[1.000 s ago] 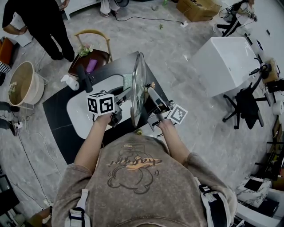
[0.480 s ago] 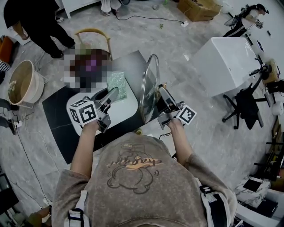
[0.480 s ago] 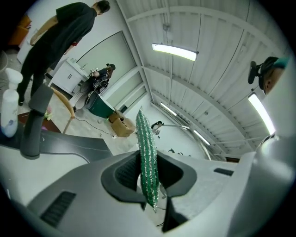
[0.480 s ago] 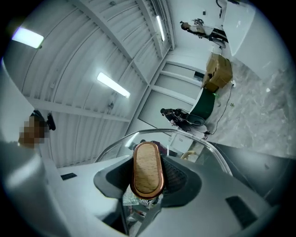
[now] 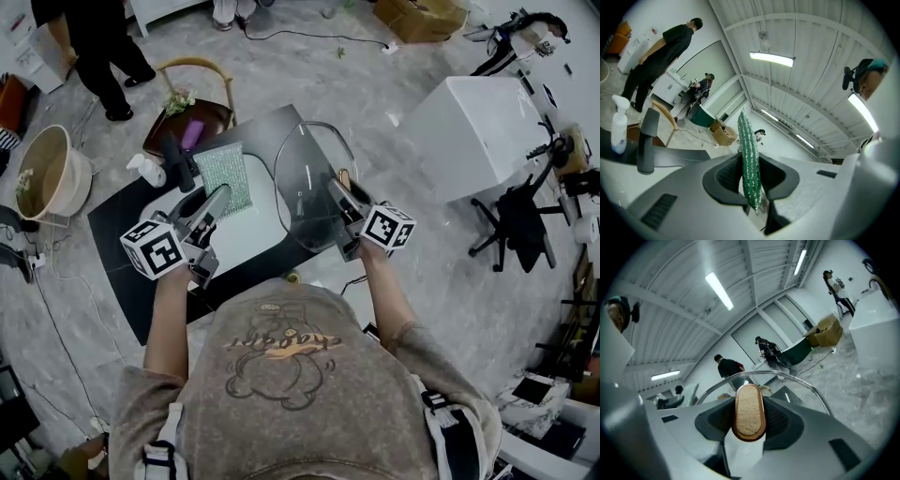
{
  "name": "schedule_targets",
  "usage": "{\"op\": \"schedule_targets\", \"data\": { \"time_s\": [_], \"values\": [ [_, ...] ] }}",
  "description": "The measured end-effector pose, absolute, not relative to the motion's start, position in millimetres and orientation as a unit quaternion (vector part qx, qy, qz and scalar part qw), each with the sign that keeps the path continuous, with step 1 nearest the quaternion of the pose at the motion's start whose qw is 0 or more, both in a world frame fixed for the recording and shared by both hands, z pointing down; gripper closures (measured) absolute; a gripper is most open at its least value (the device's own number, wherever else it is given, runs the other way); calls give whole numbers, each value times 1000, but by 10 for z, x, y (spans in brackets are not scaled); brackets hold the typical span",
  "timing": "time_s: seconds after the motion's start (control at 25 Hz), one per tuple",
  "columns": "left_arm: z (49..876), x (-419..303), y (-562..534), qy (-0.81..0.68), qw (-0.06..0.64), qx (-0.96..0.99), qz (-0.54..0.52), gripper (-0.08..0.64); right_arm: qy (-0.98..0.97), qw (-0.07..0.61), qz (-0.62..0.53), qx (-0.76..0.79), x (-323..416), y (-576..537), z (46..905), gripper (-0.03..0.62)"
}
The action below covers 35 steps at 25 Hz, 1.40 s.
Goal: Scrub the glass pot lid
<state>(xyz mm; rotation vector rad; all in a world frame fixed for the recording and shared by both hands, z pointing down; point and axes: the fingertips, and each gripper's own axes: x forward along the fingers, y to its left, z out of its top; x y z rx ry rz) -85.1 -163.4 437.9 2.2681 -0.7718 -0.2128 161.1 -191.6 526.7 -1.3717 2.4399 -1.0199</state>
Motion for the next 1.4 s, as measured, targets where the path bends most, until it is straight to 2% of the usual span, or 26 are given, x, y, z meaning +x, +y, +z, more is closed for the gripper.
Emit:
{"op": "schedule_targets", "data": {
  "time_s": [0.28, 0.6, 1.4],
  "values": [
    [4384, -770, -1624, -298, 347, 887, -67, 476, 826, -100, -307, -462, 1314, -2182, 5792, 408],
    [4490, -746, -1666, -303, 355, 882, -59, 476, 809, -216, -299, -458, 1185, -2459, 6293, 408],
    [4708, -753, -1675, -310, 376, 872, -47, 476, 790, -281, -300, -455, 1040, -2620, 6809, 407]
  ]
}}
